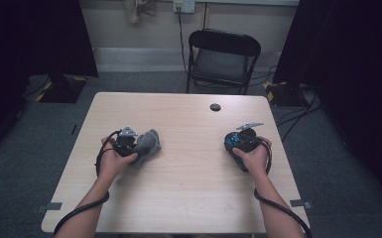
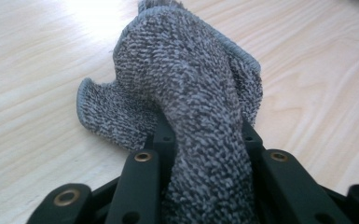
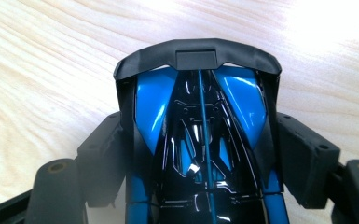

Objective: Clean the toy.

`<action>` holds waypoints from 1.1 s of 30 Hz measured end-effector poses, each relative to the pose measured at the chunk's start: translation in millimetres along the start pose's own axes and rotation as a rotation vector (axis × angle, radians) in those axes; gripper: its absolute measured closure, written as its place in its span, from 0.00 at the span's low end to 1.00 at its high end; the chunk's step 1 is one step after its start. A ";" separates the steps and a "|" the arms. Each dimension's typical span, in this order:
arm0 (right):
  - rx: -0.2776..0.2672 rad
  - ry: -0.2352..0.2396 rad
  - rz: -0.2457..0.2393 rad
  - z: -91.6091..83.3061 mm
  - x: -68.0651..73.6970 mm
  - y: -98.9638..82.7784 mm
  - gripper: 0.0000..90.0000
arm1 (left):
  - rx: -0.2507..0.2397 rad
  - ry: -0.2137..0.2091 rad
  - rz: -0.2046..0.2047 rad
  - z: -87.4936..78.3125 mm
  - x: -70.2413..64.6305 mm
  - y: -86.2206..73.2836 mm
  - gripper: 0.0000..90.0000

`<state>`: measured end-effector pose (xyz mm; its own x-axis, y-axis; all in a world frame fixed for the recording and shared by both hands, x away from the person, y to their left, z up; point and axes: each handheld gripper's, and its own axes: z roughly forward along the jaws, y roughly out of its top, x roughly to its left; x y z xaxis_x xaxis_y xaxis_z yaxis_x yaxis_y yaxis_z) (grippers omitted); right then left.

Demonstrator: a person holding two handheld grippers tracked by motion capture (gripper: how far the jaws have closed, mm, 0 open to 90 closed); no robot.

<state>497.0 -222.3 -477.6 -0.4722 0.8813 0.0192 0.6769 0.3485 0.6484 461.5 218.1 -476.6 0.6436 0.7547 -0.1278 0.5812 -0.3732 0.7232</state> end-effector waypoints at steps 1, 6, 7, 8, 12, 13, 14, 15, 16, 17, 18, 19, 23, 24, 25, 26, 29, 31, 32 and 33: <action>-0.001 -0.003 -0.005 1.5 -0.4 -1.1 0.29 | 0.005 0.003 0.000 0.7 0.7 -1.1 0.77; 0.004 -0.003 -0.021 5.6 -0.1 -2.2 0.29 | 0.019 -0.011 -0.007 5.9 2.4 -7.5 0.74; 0.000 0.000 -0.024 6.0 0.0 -2.1 0.28 | 0.008 -0.014 -0.017 7.0 2.9 -8.8 0.72; 0.001 0.003 -0.027 6.2 0.2 -2.0 0.28 | 0.005 -0.020 -0.021 7.4 3.5 -9.6 0.71; 0.001 0.013 -0.037 9.1 0.5 -4.2 0.28 | 0.006 -0.026 -0.028 7.6 3.3 -10.1 0.66; 0.003 0.022 -0.040 10.3 0.2 -5.1 0.28 | 0.002 -0.024 -0.023 7.6 2.8 -10.0 0.64; 0.009 0.028 -0.036 10.8 -0.2 -5.5 0.28 | 0.001 -0.029 -0.022 7.8 2.0 -10.3 0.61; 0.003 0.029 -0.038 10.4 -0.3 -5.5 0.28 | 0.001 -0.033 -0.011 7.7 2.1 -10.4 0.57; 0.011 0.033 -0.040 10.2 -0.4 -5.0 0.27 | -0.001 -0.033 -0.005 7.9 2.1 -11.2 0.53; 0.017 0.042 -0.041 9.8 -1.1 -4.2 0.26 | -0.002 -0.035 -0.005 8.1 2.2 -11.7 0.48; 0.022 0.047 -0.037 9.3 -1.4 -3.5 0.26 | -0.006 -0.037 -0.005 8.1 2.7 -12.3 0.46; 0.031 0.047 -0.038 8.2 -2.2 -2.4 0.26 | -0.007 -0.034 -0.002 7.9 2.7 -12.6 0.44; 0.023 0.055 -0.033 3.7 -3.2 0.5 0.22 | -0.008 -0.030 0.020 5.7 0.9 -11.0 0.38; 0.014 0.058 -0.035 1.9 -3.5 1.0 0.22 | -0.013 -0.029 0.018 4.5 0.3 -10.2 0.36; 0.011 0.054 -0.037 0.0 -3.7 1.6 0.21 | -0.015 -0.032 0.028 3.0 0.5 -9.6 0.35; 0.009 0.053 -0.040 -1.8 -4.2 2.2 0.20 | -0.015 -0.039 0.029 2.0 0.5 -9.0 0.35; 0.005 0.055 -0.042 -7.9 -5.7 3.3 0.19 | -0.026 -0.038 0.029 -1.9 -0.1 -7.1 0.33; -0.003 0.061 -0.045 -11.9 -5.6 3.2 0.18 | -0.039 -0.039 0.025 -5.2 -0.5 -5.9 0.32; -0.007 0.066 -0.050 -14.4 -5.2 3.0 0.18 | -0.043 -0.041 0.022 -7.6 -0.9 -5.0 0.32; -0.004 0.075 -0.057 -17.6 -4.8 2.8 0.17 | -0.046 -0.042 0.021 -9.4 -1.4 -4.3 0.30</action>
<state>491.2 -231.2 -462.4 -0.5513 0.8334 0.0388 0.6450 0.3962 0.6534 453.5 223.8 -473.2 0.6762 0.7232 -0.1403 0.5449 -0.3628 0.7560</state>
